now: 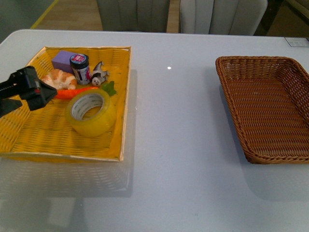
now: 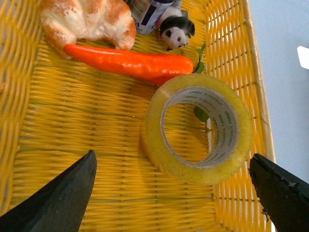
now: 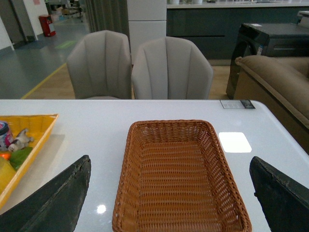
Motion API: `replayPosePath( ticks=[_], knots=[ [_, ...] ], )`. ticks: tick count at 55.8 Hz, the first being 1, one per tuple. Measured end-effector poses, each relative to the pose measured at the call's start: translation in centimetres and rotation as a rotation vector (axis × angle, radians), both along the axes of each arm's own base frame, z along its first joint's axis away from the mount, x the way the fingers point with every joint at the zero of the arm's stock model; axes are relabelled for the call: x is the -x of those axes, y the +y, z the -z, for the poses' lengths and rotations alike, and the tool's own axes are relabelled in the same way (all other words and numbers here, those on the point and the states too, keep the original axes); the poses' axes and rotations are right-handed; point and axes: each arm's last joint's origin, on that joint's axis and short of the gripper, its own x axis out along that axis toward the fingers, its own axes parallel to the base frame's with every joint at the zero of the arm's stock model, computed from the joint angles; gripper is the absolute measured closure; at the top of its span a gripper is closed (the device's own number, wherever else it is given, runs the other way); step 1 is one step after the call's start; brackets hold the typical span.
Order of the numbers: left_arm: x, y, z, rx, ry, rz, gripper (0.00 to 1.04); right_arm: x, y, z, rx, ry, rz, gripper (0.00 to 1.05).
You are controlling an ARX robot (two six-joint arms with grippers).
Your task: Move tape to another basket
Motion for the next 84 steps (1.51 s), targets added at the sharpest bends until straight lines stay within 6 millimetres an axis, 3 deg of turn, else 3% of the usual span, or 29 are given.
replayPosePath(
  ticks=[22,39,52,68,84],
  knots=[
    [-4.8,-2.3,4.5,-0.027,0.114,0.011,0.09,0.0,0.0,0.0,0.0,0.0,0.0,0.09],
    [-5.5,-2.4,6.7,0.011,0.179,-0.031,0.09,0.0,0.0,0.0,0.0,0.0,0.0,0.09],
    [-5.4,-2.4,6.6,0.025,0.182,-0.045,0.47,0.0,0.0,0.0,0.0,0.0,0.0,0.09],
    [-5.0,-1.6,3.5,0.018,0.099,-0.062,0.89,0.0,0.0,0.0,0.0,0.0,0.0,0.09],
    [-3.6,-1.4,-3.1,0.018,-0.061,-0.055,0.93,0.0,0.0,0.0,0.0,0.0,0.0,0.09]
  ],
)
